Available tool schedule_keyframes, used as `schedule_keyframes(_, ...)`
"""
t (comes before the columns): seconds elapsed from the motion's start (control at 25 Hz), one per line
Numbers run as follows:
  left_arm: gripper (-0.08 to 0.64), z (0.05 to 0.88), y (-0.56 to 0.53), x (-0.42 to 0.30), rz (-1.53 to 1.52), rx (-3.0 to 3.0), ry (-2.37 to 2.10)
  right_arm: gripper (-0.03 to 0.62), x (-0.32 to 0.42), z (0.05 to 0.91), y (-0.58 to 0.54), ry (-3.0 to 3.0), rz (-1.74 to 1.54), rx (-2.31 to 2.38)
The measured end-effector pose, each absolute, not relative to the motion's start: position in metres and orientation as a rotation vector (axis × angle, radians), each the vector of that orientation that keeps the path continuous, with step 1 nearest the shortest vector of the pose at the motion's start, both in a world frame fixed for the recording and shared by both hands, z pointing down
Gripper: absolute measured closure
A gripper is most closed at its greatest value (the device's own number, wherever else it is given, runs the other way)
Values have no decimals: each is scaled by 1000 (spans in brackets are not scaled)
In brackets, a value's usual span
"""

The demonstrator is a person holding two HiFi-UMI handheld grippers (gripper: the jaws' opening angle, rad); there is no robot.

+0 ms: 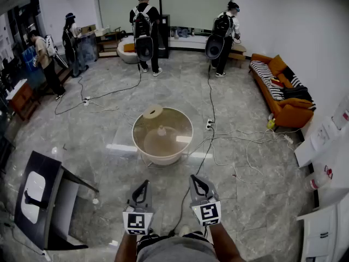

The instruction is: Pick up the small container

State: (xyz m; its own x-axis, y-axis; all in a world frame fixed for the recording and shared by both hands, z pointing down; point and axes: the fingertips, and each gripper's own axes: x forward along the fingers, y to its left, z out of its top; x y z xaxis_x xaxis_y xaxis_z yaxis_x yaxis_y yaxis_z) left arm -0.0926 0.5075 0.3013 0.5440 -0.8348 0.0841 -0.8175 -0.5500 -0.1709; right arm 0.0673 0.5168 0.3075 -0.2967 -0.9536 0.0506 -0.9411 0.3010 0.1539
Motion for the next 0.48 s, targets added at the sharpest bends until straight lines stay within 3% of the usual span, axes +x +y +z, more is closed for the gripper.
schedule_keyframes(0.48,543,301,508,-63,-265,-2636,1471,592,94,309,523,-2433,-164,1713)
